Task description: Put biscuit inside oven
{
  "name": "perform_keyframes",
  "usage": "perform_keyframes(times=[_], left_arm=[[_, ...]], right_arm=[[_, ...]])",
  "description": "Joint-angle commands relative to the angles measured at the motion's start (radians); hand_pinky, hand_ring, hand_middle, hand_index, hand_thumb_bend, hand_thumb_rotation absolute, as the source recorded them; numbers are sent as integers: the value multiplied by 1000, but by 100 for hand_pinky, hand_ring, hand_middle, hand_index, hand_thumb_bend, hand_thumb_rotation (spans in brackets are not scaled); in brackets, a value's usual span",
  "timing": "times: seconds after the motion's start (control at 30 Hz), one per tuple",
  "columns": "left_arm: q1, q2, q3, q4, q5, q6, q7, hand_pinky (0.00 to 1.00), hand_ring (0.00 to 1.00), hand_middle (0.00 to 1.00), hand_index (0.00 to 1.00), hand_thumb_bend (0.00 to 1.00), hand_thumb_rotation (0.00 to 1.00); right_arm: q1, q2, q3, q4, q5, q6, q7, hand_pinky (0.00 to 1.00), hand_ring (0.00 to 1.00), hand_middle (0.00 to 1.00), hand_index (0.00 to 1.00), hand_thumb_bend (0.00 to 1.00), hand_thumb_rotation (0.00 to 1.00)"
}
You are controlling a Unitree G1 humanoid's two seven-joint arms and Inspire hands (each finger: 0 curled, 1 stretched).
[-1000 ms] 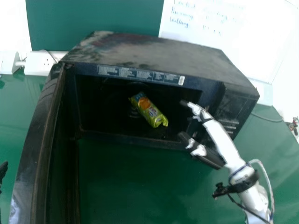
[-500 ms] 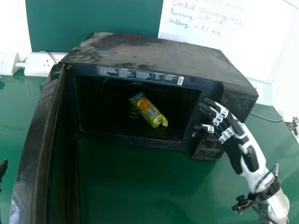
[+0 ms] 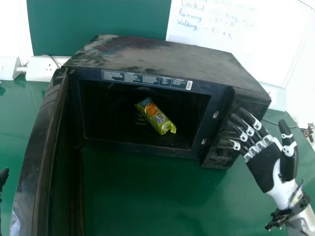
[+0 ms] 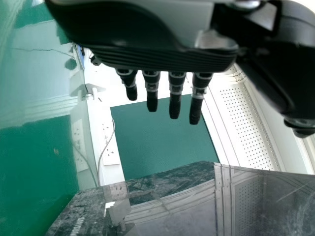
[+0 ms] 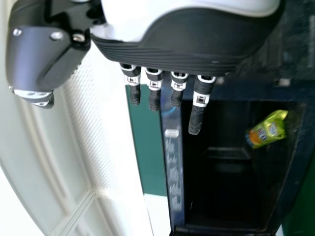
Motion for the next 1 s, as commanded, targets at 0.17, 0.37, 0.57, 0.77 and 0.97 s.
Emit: perform_keyframes(times=[0.17,0.37,0.57,0.77,0.97], left_arm=[[-37,5,46,45,24,-58,0,100,98,99,97,87,100],[-61,14,61,74,30,-102,-5,100,99,99,99,87,100],[-85,37,62,115,23,-166,-21,100,98,98,99,88,100],[-79,34,6,117,-8,-191,-38,97,96,97,98,88,100],[-109,82,-33,172,-30,-297,-84,98,96,97,98,89,100]], right_arm=[[11,-19,-65,8,13,111,-42,79,94,98,100,79,91],[18,-57,-105,47,-26,124,20,77,93,97,100,78,94],[26,-78,-127,64,-91,113,50,82,95,99,100,78,97],[20,-68,-136,66,-126,104,55,88,98,100,100,66,92],[10,-63,-153,67,-146,92,34,81,100,100,100,71,92]])
